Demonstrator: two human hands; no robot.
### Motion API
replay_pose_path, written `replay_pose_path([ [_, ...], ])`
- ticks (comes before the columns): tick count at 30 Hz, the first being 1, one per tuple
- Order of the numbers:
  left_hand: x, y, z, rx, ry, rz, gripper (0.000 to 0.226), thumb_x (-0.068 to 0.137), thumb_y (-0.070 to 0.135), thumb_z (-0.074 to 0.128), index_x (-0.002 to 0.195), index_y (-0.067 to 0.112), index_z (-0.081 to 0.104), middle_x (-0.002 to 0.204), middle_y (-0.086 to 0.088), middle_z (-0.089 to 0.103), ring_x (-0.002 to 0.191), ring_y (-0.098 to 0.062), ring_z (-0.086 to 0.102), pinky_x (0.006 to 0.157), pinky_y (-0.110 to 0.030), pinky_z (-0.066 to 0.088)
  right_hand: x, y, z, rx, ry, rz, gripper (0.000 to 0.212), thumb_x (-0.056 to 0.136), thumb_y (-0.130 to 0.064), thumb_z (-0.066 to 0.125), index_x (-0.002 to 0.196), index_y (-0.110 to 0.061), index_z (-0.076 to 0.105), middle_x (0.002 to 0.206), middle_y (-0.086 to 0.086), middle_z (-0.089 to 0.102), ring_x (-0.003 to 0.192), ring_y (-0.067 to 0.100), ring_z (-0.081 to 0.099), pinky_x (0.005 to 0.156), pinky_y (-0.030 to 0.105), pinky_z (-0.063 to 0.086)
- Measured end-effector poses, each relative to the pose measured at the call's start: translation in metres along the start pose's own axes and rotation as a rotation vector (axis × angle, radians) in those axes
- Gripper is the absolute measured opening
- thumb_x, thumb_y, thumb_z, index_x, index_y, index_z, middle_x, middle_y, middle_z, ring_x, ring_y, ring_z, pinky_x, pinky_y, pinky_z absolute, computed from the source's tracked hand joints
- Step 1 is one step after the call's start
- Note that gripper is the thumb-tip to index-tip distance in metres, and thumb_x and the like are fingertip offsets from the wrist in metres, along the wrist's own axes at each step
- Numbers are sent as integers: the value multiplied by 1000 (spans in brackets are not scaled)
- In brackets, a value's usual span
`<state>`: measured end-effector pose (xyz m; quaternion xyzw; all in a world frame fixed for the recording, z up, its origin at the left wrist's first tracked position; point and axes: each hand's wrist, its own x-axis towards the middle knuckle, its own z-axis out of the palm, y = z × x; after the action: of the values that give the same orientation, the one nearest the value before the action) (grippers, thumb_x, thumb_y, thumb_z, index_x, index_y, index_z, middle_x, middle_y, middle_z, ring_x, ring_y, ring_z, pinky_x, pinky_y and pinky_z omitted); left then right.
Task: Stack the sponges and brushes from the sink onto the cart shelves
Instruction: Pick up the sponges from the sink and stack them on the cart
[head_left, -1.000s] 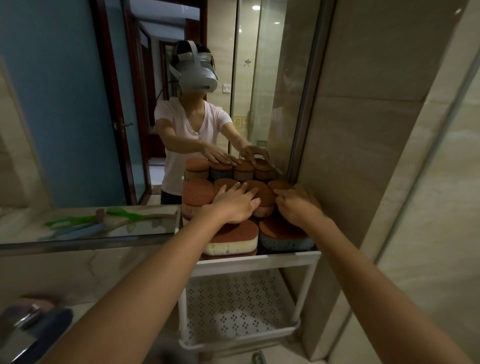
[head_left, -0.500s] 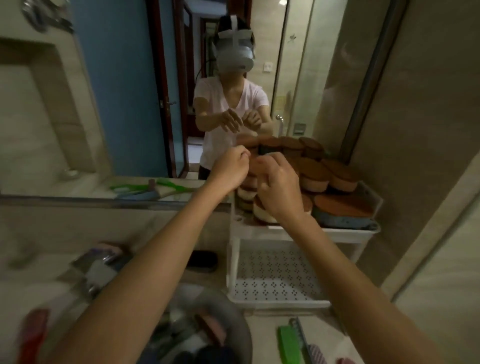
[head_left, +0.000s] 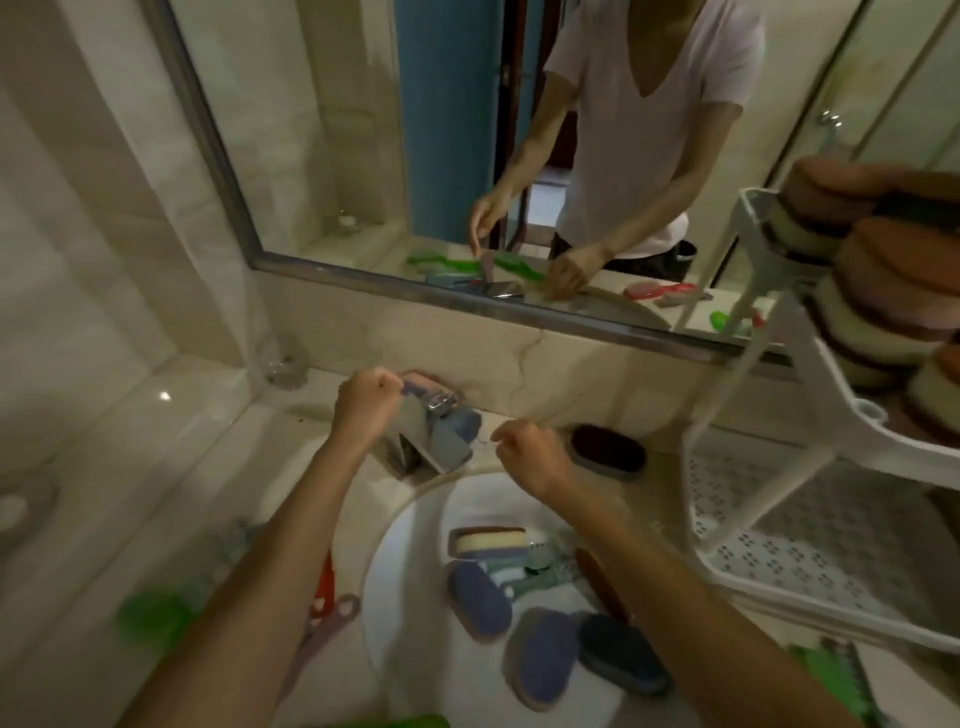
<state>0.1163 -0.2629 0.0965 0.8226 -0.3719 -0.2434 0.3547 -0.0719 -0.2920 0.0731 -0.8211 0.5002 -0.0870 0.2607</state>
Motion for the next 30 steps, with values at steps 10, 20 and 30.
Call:
replay_pose_path([
  [10, 130, -52, 7, 294, -216, 155, 33, 91, -1, 42, 116, 1, 63, 126, -18, 62, 118, -30, 56, 99, -33, 41, 114, 10, 40, -310, -240, -42, 59, 88, -3, 54, 141, -21, 35, 144, 10, 35, 131, 30, 35, 109, 37, 35],
  [20, 180, -55, 44, 861, -575, 640, 61, 90, 23, 57, 144, 22, 30, 150, -7, 35, 134, -26, 38, 112, -39, 32, 141, 20, 61, -434, -216, -194, 55, 88, -12, 55, 138, -11, 34, 140, 11, 40, 126, 28, 38, 99, 36, 39],
  [30, 156, -48, 37, 993, -269, 658, 46, 83, 31, 62, 123, 11, 49, 132, -10, 44, 124, -29, 43, 98, -35, 38, 120, 45, 50, -548, -12, -259, 47, 83, -15, 57, 128, -19, 44, 131, 5, 48, 122, 25, 40, 102, 37, 33],
])
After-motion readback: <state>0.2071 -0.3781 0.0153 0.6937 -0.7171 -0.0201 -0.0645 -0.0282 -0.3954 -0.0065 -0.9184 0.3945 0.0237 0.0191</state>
